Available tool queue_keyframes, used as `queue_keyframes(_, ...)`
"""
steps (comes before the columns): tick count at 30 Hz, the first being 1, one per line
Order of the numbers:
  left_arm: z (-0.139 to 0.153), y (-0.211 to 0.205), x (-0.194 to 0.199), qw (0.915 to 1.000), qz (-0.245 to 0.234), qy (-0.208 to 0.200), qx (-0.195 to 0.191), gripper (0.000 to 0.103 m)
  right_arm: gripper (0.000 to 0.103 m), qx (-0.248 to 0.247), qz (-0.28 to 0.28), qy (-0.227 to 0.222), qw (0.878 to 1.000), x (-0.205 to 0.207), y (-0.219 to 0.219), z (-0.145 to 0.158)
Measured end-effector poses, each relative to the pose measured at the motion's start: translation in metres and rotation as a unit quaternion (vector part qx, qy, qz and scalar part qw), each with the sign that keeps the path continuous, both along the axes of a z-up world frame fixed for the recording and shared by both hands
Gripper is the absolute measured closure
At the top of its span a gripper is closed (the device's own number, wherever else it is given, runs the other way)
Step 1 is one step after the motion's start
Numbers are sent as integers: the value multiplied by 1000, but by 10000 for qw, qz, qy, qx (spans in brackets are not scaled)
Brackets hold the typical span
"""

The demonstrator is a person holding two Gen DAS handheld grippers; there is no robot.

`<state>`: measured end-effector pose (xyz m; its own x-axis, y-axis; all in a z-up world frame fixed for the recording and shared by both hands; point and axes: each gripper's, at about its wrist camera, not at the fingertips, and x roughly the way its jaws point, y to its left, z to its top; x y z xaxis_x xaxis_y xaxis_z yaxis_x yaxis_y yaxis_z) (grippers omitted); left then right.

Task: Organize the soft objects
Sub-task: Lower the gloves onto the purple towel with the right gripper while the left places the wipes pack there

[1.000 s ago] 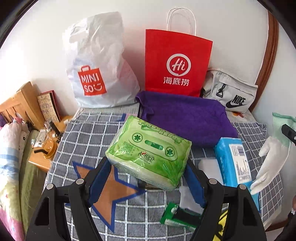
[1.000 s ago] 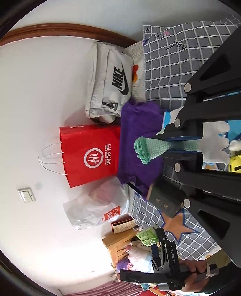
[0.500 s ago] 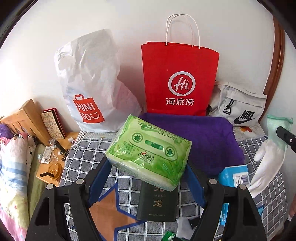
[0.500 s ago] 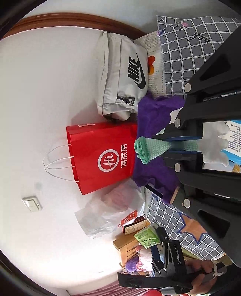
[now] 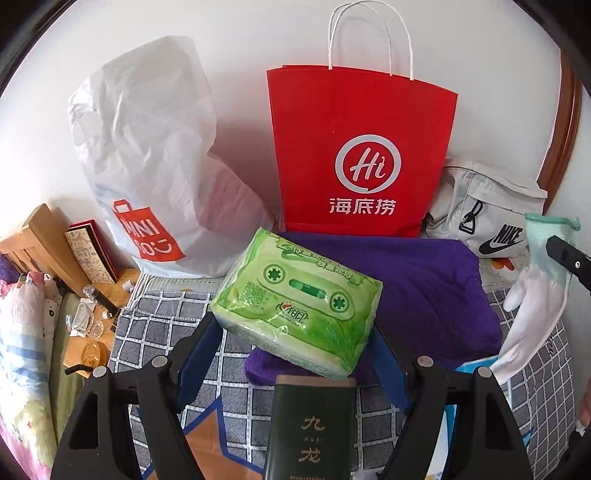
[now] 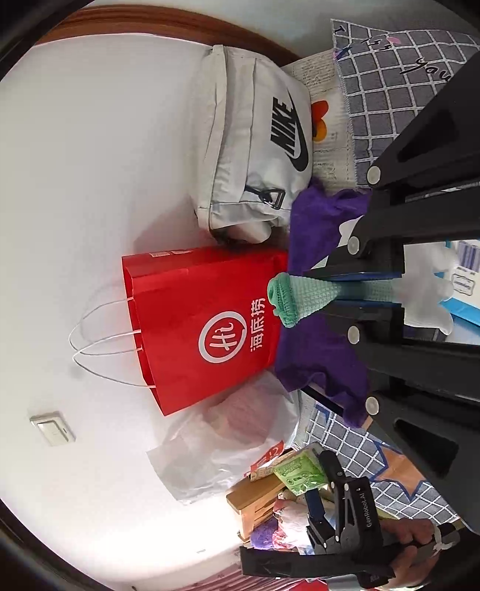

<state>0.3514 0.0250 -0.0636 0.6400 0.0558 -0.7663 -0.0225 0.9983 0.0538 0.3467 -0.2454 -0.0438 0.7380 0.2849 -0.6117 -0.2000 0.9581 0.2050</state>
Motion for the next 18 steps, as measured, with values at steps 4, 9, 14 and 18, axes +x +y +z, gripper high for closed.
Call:
queue_keyframes(4, -8, 1, 16, 10000, -12, 36, -58, 26, 95, -2, -8, -34, 10000, 21, 2, -3)
queue_keyframes(9, -20, -3, 38, 9999, -76, 125, -85, 26, 95, 26, 0, -166, 9999, 49, 4, -6)
queue_keyframes(14, -40, -8, 60, 9994, -158, 289, -113, 26, 95, -166, 21, 68, 9998, 71, 8, -30)
queue_keyframes(18, -60, -14, 82, 9985, -206, 501, -125, 26, 94, -216, 16, 451, 9987, 87, 4, -65)
